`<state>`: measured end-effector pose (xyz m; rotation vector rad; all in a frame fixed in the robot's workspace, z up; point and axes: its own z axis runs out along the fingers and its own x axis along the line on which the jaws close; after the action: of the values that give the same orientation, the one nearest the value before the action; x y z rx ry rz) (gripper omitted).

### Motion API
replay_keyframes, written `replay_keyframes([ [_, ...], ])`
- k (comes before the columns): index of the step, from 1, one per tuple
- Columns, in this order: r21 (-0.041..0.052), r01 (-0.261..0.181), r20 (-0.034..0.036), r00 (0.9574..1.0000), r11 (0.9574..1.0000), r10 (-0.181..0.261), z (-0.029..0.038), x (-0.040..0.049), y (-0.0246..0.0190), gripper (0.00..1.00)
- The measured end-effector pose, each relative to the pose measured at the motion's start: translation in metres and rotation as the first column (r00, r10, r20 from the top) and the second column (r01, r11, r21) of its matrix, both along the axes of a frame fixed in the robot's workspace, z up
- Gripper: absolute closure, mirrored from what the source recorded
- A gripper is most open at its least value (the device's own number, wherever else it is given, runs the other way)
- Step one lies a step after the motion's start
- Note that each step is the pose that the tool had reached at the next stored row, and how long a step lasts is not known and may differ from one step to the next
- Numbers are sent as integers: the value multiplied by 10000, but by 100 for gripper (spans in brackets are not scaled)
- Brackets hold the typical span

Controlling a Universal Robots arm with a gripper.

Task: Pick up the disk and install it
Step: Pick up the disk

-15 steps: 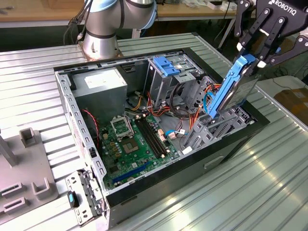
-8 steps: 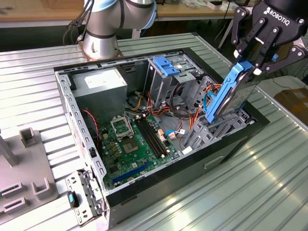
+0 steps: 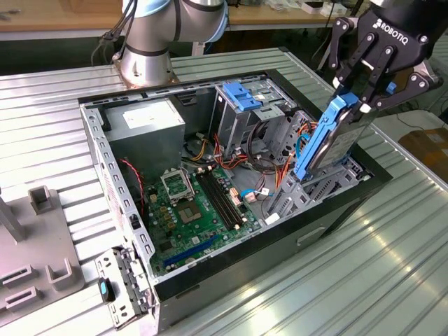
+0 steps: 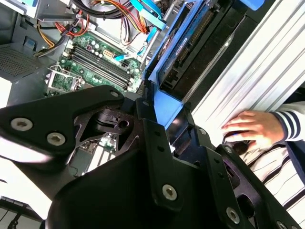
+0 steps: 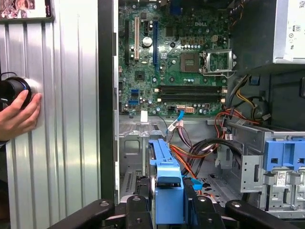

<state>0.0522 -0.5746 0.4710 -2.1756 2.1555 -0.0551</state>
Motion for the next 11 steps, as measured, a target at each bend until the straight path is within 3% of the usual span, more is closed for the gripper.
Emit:
replay_keyframes([
  [8,2,3,3,10000,10000,-3,-33,-19,-1,64],
  [11,2,233,2,9997,9997,-233,-38,-28,4,64],
])
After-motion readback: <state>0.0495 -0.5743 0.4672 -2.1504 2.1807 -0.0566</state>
